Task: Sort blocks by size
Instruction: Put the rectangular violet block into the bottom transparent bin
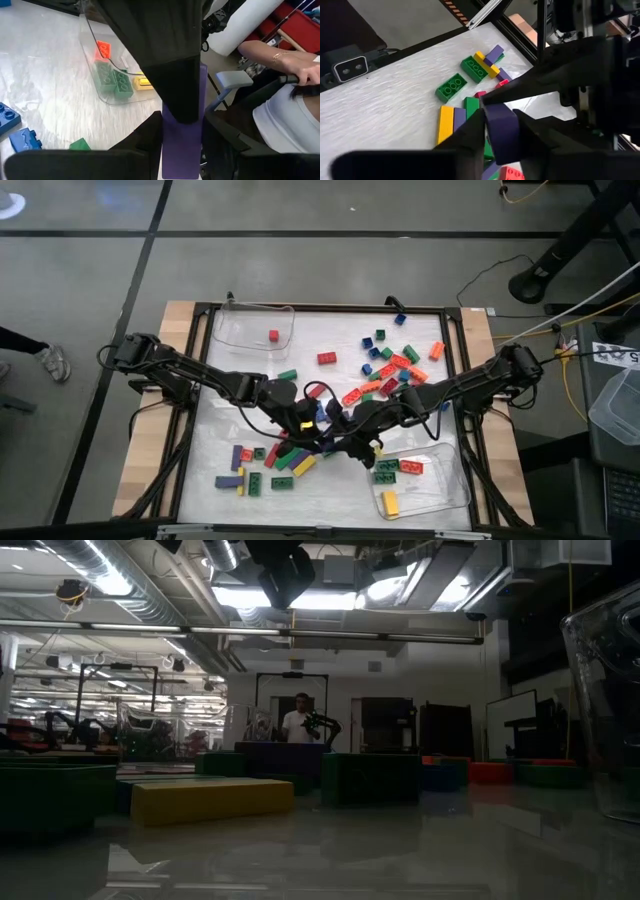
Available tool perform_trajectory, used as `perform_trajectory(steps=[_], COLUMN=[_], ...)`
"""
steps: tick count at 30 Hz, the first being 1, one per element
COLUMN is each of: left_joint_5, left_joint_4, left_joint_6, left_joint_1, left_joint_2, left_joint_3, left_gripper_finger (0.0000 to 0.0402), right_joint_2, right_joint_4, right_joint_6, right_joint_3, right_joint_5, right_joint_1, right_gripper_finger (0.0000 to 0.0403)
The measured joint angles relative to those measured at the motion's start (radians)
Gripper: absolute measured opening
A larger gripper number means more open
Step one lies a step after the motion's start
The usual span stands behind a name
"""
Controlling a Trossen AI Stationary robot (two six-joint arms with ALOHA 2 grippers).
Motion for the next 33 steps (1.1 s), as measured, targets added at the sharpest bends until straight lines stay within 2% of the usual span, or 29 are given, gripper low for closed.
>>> perform_trajectory(steps=[3,7,13,17,23,29,33], left_joint_5=[0.005,0.001,-0.009,-0.008,-0.008,-0.008,-0.008], left_joint_4=[0.000,0.000,-0.013,-0.066,-0.225,-0.402,-0.474], left_joint_6=[-0.004,0.012,-0.025,-0.022,0.001,0.008,0.008], left_joint_1=[0.000,-0.006,-0.006,-0.006,-0.006,-0.016,-0.024], left_joint_2=[0.000,0.000,0.000,0.000,0.000,0.000,0.000], left_joint_3=[0.000,0.000,0.000,0.000,-0.001,-0.001,-0.001], left_gripper_finger=[0.0104,0.0110,0.0166,0.0200,0.0212,0.0202,0.0198], right_joint_2=[0.000,0.000,0.000,-0.009,-0.016,-0.018,-0.018], right_joint_4=[-0.002,-0.002,-0.043,-0.121,-0.384,-0.668,-0.793], right_joint_6=[0.000,0.027,0.137,0.204,0.358,0.536,0.667], right_joint_3=[0.000,0.000,0.000,0.003,0.101,0.205,0.216], right_joint_5=[0.000,0.000,-0.003,-0.058,-0.183,-0.365,-0.400], right_joint_1=[0.001,0.001,0.001,0.002,0.003,0.004,0.039], right_gripper_finger=[0.0053,0.0053,0.0057,0.0060,0.0058,0.0064,0.0065])
